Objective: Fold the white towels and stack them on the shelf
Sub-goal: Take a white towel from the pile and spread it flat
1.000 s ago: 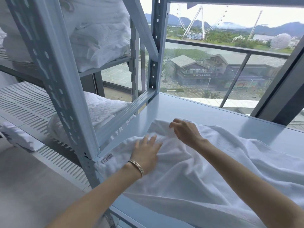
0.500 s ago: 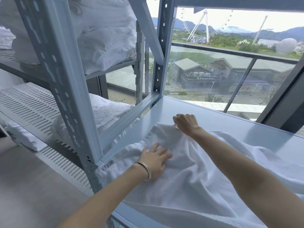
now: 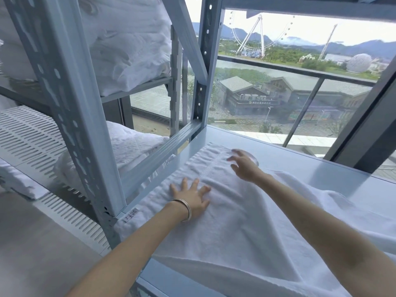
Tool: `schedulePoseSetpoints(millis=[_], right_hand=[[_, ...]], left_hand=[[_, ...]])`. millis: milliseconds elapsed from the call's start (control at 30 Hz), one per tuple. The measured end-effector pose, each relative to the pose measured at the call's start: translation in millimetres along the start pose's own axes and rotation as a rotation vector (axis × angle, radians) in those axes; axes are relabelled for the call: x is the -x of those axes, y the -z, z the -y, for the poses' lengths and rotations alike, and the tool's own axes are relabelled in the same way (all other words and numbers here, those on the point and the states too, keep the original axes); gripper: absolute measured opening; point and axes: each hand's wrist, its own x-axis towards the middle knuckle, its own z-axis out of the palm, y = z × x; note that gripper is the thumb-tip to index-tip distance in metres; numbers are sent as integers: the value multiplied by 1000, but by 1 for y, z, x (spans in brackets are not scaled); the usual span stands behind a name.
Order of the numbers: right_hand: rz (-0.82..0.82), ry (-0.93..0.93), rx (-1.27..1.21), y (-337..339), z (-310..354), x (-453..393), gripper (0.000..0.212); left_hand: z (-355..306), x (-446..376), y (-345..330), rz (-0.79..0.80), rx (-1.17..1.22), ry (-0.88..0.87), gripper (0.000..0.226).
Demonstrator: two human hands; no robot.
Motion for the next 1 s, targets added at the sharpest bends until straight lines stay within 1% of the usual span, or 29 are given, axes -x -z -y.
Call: schedulePoseSetpoints(millis=[33,100,200,233,267,333,400,467,533,633,733,833,900,933,1000], right_hand=[[49,57,0,-5,6,12,32],[136,117,49,-19,18,40,34],[348,91,207,-33,32,69,56],[403,71,231,-34,34,72,62],[422,61,235,-33,35,72,64],[414,64,223,-32,30,63,62],[418,54,214,-30,23,53,59],[419,41,202,-28,22,48,59],[381,33,209,-25,28,54,60],[353,22,213,-18,27,87,60],[423,4,203,-15,1,136,69],[446,-88,236,-15,-21,161,75],[452,-134,215,-15,-30,158,77],[437,-141,194,-12,-33,154,77],[410,-134,168,-7,-37,148,74]], left_hand=[[1,-2,-2,5,-15,2,49],[6,-7,-3,12,-23,-1,49],[12,-18,1,26,-33,1,49],[12,-21,4,37,-40,5,49],[11,-22,7,46,-45,11,50],[3,-18,12,58,-53,43,53],[-7,-6,11,71,-31,74,60],[-16,8,4,130,5,54,72],[-20,16,-3,172,-7,25,80],[-15,8,0,171,-6,44,84],[-12,-5,9,187,18,77,85],[-13,-12,16,214,6,78,84],[-20,-9,20,211,-30,39,83],[-29,-6,21,188,-55,-15,81],[-52,6,18,164,-76,-192,73]])
